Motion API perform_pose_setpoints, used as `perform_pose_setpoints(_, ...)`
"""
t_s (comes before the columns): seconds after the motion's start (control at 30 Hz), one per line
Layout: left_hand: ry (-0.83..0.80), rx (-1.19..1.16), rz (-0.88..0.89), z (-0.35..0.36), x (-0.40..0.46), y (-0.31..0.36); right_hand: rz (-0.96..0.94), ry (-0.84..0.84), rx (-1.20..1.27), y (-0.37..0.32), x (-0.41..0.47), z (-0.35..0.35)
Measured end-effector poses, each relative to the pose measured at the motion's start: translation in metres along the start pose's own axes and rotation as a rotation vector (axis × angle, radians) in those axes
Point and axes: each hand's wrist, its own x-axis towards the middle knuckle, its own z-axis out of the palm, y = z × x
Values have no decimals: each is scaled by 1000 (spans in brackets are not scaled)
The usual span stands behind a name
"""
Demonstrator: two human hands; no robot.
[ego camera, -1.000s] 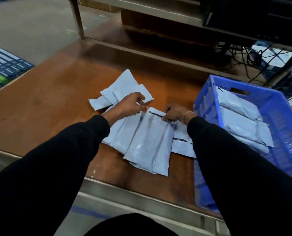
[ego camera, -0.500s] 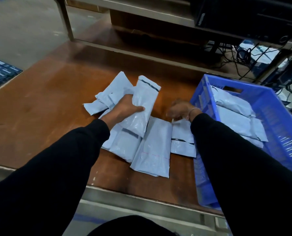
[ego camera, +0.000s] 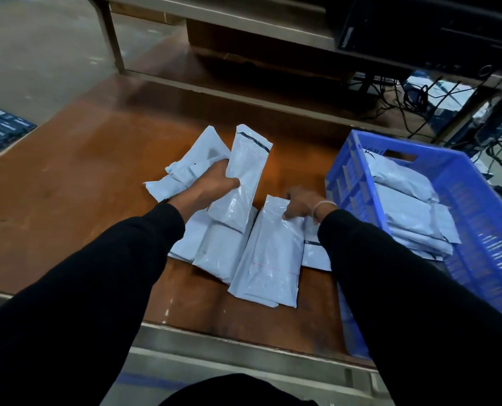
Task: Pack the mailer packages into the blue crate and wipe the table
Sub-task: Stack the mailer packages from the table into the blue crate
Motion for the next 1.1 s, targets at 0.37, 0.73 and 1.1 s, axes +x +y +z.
perform_pose_setpoints(0.37, -186, -294, -115, 22, 5, 29, -326, 17, 714, 52, -11, -100)
perform_pose_setpoints(0.73, -318, 72, 143, 31, 12, 67, -318, 481, 982, 81, 2, -101)
perform_pose_setpoints(1.1, -242, 596, 380, 41, 32, 160, -453, 455, 954, 156, -23, -140)
